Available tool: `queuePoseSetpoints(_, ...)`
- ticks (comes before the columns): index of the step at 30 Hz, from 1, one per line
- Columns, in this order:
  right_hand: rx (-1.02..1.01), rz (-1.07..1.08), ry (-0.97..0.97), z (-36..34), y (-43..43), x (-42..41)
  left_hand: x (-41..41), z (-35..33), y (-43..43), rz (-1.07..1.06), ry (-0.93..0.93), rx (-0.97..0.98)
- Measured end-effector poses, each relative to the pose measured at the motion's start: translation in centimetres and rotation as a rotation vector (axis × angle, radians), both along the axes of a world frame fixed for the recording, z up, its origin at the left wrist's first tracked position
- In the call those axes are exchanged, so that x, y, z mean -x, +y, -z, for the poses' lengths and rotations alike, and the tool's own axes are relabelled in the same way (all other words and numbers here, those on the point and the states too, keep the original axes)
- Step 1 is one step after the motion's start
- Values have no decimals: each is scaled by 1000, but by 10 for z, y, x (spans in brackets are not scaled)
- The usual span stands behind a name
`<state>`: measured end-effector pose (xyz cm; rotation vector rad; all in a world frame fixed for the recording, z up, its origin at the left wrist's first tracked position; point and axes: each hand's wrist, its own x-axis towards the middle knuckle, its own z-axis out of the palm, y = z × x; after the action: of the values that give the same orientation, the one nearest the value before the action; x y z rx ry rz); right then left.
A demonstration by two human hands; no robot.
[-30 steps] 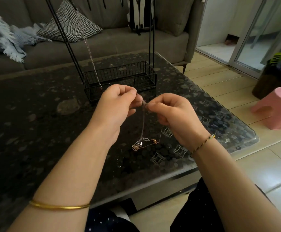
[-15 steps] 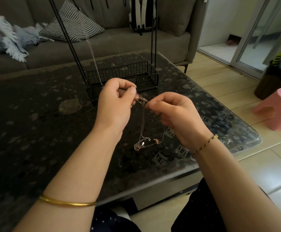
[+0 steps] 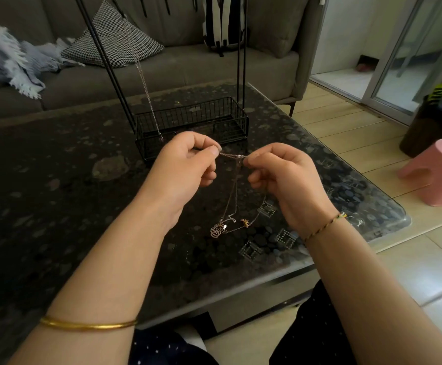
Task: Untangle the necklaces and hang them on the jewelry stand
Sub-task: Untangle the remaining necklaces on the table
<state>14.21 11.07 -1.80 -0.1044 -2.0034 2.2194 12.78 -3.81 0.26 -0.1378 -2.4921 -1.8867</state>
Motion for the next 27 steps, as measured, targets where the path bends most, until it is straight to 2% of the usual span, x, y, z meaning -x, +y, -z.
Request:
queuePoseSetpoints(6, 56, 17, -10, 1, -1, 1, -2, -3, -6, 4, -99, -64)
queuePoseSetpoints(11, -9, 38, 10, 0, 0, 1, -3, -4, -9, 7, -202, -128)
queuePoseSetpoints(17, -126, 47, 55, 0, -3, 0, -1, -2, -12, -16, -178, -52)
queuePoseSetpoints(27, -173, -116, 52, -3, -12, -6, 1, 0, -9, 0, -107, -55)
